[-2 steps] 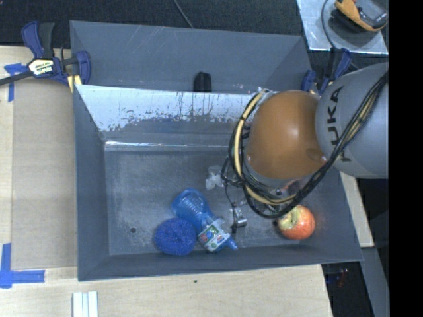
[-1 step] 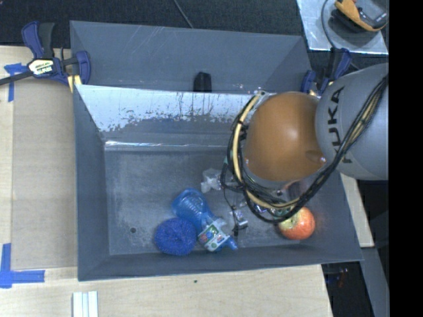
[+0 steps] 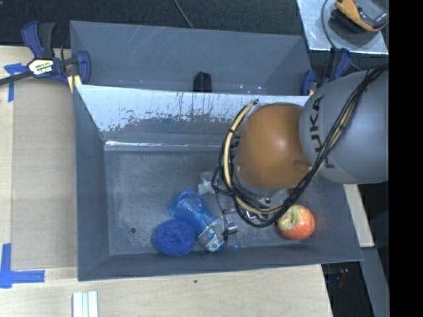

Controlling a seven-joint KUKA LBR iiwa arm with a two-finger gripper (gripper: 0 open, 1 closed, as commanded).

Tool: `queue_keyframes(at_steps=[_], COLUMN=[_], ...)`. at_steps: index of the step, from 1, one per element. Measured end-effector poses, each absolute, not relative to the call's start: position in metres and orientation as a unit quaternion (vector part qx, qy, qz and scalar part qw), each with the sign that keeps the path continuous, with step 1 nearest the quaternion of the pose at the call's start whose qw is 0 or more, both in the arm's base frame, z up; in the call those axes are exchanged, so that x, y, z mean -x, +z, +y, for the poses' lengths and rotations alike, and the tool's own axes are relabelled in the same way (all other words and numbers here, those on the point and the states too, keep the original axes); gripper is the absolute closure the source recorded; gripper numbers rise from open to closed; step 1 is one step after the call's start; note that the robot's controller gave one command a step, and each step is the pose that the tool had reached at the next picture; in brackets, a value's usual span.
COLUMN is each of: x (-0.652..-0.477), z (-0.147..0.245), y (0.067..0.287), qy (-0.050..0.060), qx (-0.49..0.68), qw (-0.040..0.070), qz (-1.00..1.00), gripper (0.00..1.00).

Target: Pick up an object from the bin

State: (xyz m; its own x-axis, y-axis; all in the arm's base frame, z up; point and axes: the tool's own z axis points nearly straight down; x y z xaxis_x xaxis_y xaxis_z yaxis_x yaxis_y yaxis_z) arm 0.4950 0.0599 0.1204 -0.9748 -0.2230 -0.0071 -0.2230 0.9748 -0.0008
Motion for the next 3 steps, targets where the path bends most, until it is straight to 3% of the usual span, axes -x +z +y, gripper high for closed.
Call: queue_keyframes(at_steps=[1,2,3], x=[-0.489,-0.487,-0.491], z=[0.082,0.092,0.081], y=[0.095,0.076,0.078], qy=[-0.001,0.0,0.0], qx=[0.224,0.081,0.142], qw=[0.0,0.006,0.004], qz=[0.975,0.997,0.99], gripper=[0.0,0.0,0.0])
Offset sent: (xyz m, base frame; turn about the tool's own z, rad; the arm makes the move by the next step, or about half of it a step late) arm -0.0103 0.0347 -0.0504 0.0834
